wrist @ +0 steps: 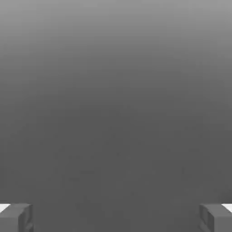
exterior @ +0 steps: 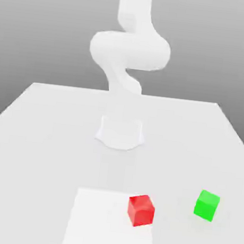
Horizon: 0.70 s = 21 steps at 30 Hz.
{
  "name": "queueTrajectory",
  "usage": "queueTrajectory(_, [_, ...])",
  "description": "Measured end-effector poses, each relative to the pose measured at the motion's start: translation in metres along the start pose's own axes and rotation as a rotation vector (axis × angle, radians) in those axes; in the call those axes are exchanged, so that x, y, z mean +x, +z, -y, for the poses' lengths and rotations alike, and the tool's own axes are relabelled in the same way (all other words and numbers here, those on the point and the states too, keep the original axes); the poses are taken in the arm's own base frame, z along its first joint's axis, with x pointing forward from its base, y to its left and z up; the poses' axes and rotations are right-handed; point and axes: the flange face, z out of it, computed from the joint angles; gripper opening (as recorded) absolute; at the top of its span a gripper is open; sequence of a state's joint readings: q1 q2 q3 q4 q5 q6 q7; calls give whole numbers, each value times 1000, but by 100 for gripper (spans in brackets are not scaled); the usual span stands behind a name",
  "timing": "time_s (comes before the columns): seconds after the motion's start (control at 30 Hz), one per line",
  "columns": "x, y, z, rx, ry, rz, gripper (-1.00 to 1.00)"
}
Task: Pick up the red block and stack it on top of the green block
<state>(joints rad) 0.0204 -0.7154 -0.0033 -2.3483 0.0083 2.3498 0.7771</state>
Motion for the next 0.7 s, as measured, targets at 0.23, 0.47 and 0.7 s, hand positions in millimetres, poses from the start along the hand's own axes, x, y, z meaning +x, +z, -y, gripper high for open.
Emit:
queueTrajectory(0.23, [-63,167,-27,-146,-96,219,0])
queueTrajectory(0.47, [-159,285,-88,-295,-199,417,0])
queueTrajectory(0.7, [-253,353,-164,-423,-294,571,0])
